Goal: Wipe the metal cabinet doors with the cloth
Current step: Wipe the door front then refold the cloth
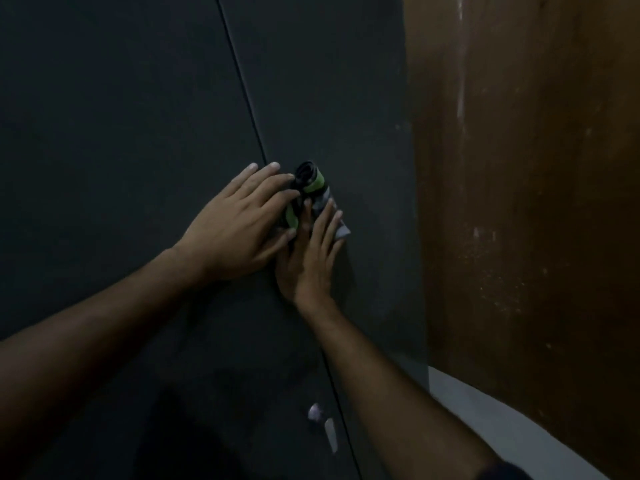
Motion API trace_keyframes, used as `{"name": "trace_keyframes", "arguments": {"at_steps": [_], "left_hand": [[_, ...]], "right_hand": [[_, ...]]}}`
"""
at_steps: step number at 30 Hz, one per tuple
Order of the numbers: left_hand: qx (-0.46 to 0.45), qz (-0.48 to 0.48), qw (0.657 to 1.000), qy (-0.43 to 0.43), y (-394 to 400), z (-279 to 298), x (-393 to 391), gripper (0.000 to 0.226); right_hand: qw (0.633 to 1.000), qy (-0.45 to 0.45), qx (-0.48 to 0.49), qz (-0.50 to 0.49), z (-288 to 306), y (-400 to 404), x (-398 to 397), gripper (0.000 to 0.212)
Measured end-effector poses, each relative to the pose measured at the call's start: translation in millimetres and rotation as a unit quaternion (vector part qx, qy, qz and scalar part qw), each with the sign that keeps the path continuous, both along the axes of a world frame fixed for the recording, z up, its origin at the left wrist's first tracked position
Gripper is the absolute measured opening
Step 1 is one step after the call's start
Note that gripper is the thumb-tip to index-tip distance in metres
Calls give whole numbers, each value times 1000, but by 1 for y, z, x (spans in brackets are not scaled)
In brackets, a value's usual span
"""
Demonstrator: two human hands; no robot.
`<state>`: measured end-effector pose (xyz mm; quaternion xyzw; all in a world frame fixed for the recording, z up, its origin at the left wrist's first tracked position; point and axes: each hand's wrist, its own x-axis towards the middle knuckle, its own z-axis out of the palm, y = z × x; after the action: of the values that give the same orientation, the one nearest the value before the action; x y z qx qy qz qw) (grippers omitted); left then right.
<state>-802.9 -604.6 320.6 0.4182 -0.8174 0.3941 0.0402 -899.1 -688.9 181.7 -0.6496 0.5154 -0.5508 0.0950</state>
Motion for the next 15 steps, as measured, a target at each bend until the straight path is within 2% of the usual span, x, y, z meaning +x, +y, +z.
{"name": "trace_keyframes", "arguments": {"at_steps": [3, 4, 6, 8, 10, 13, 15], "left_hand": [[8, -5, 1000, -8, -31, 2, -27, 64], [16, -4, 1000, -19, -40, -1, -34, 63], [30, -1, 999, -41, -55, -16, -46, 60], [39, 5, 997, -67, -68, -32, -53, 57], [34, 18, 996, -86, -72, -44, -49, 56], [17, 50, 994, -94, -78, -50, -47, 67], [7, 66, 993, -99, -81, -54, -49, 74]], "right_hand": [[985, -118, 121, -36, -32, -49, -25, 84], [972, -156, 168, -55, -57, -50, -26, 86], [960, -165, 224, -34, -109, -17, -11, 90], [966, -151, 203, 59, -127, 32, 1, 88], [976, -126, 125, 125, -109, 47, -2, 83], [994, -38, 39, 90, -61, -18, -31, 80], [994, -67, 76, 34, -70, -76, -52, 78]]}}
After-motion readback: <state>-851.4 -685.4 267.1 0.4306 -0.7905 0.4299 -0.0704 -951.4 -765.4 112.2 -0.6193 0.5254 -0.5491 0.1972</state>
